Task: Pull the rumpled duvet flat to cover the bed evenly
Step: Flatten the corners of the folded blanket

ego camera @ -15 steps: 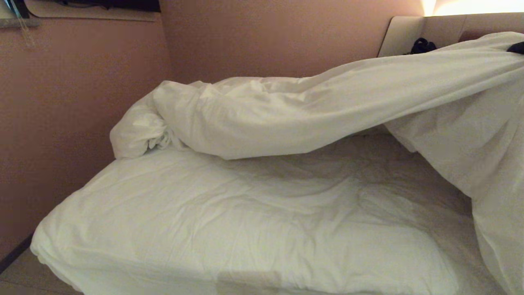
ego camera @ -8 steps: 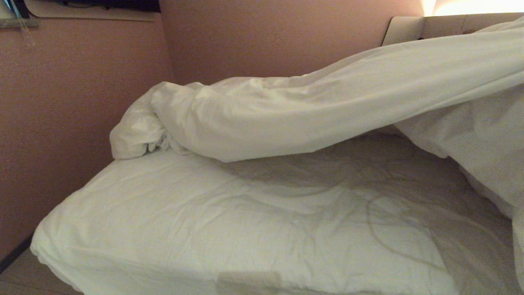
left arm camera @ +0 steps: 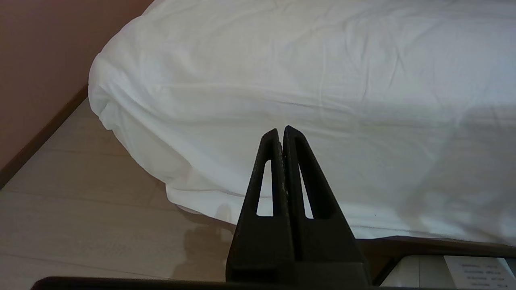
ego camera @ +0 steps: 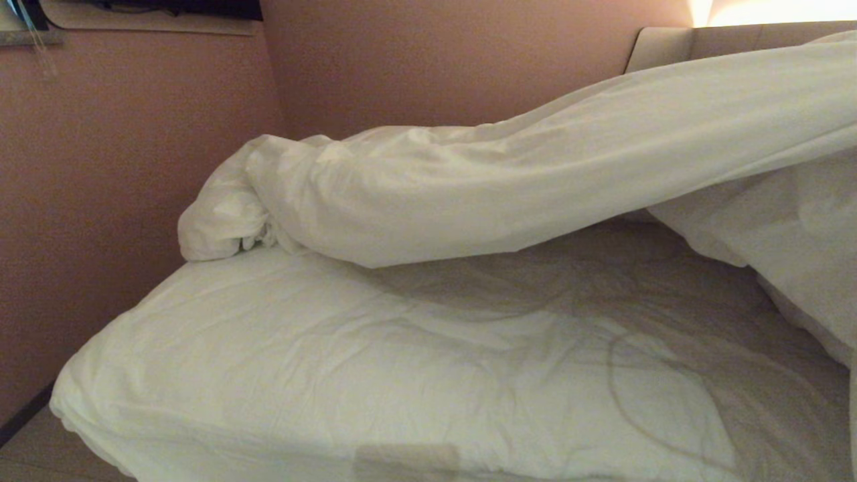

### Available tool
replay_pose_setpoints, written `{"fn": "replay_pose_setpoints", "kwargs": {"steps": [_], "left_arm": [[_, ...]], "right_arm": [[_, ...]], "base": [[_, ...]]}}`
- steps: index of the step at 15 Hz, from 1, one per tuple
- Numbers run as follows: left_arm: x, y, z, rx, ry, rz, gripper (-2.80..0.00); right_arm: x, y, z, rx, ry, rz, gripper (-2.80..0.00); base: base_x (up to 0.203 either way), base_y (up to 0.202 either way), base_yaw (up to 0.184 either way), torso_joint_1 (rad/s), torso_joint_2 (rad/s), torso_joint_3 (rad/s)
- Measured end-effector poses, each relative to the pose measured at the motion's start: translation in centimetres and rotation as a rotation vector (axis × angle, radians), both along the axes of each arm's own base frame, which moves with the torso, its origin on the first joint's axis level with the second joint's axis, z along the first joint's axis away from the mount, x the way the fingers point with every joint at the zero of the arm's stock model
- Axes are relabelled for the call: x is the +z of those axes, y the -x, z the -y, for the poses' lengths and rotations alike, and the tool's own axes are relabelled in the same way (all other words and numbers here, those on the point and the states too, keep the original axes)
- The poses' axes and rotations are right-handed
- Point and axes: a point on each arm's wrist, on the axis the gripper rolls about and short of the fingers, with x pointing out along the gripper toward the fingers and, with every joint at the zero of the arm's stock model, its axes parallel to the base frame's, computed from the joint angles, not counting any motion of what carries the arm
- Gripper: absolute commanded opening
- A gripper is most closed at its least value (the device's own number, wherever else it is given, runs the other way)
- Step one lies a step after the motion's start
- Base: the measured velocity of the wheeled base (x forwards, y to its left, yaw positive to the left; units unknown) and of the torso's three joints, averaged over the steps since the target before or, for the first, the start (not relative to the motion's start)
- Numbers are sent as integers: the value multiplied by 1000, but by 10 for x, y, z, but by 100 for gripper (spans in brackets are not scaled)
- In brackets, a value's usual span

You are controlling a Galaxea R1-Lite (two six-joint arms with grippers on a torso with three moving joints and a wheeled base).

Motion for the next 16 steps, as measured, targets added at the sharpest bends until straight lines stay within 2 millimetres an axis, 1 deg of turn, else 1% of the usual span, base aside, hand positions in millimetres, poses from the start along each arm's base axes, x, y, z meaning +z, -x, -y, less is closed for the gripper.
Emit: {"fn": "replay_pose_setpoints", "kwargs": {"steps": [5,9,10,16], "left_arm": [[0,0,0,0,0,0,-280],[0,0,0,0,0,0,-280],[0,0,0,0,0,0,-280],[0,0,0,0,0,0,-280]], "right_arm": [[0,2,0,1,11,18,-280],[0,13,-2,18,16,36,-280],[0,15,-2,32,18,41,0],[-2,15,-3,56,52,30,0]], "base": [[0,0,0,0,0,0],[0,0,0,0,0,0],[0,0,0,0,0,0],[0,0,0,0,0,0]]}}
